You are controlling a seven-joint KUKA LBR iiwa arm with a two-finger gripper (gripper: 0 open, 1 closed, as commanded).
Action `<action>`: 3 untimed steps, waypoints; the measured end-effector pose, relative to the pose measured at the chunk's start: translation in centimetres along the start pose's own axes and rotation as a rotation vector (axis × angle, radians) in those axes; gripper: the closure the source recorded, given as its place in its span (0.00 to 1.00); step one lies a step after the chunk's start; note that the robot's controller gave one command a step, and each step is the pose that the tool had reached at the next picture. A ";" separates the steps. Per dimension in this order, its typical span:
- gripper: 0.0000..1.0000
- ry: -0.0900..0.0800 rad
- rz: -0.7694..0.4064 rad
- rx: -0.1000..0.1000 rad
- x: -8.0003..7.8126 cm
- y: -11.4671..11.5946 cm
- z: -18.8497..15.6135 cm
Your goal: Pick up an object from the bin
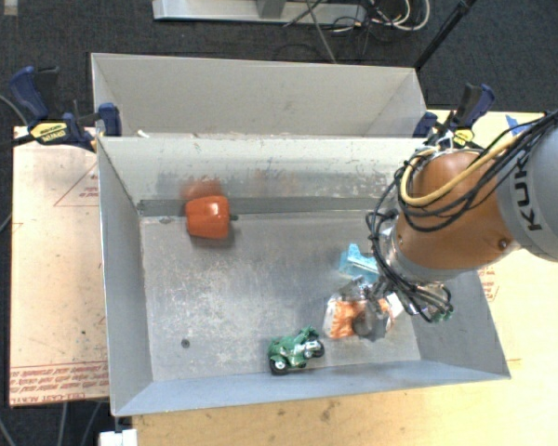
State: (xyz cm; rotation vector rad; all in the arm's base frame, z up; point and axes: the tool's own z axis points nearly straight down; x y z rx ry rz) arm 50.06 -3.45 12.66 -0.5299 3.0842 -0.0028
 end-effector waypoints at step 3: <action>1.00 0.024 -0.051 -0.011 -0.7 -3.3 -0.8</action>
Offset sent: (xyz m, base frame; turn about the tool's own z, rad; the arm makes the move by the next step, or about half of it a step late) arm 0.0488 -0.0754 -0.0566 -0.1064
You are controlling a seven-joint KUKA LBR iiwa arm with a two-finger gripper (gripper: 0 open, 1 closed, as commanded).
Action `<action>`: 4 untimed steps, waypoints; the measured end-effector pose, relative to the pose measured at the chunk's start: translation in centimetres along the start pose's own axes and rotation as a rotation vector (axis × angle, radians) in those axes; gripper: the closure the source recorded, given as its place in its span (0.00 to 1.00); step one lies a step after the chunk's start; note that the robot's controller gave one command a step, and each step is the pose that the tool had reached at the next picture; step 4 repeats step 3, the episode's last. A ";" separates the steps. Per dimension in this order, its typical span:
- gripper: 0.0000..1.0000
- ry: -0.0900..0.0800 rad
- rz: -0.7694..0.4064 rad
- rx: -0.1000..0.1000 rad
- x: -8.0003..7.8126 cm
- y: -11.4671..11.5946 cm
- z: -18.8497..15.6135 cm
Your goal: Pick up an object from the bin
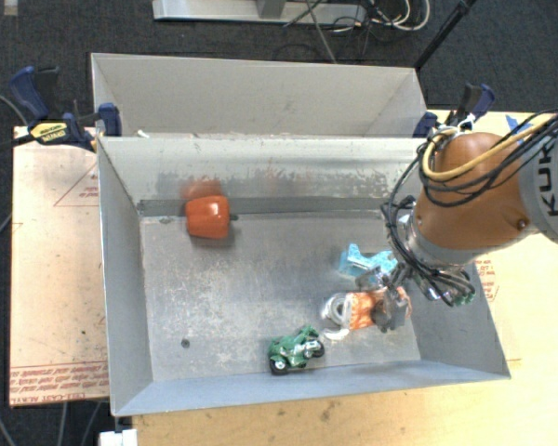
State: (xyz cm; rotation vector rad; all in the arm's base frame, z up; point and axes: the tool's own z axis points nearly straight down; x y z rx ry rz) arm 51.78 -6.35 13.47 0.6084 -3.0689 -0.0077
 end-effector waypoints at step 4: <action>1.00 -0.002 -0.019 -0.003 -0.1 -2.8 -6.2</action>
Offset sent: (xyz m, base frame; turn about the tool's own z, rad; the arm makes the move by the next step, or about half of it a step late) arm 0.0363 -0.0147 -0.0647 -0.0364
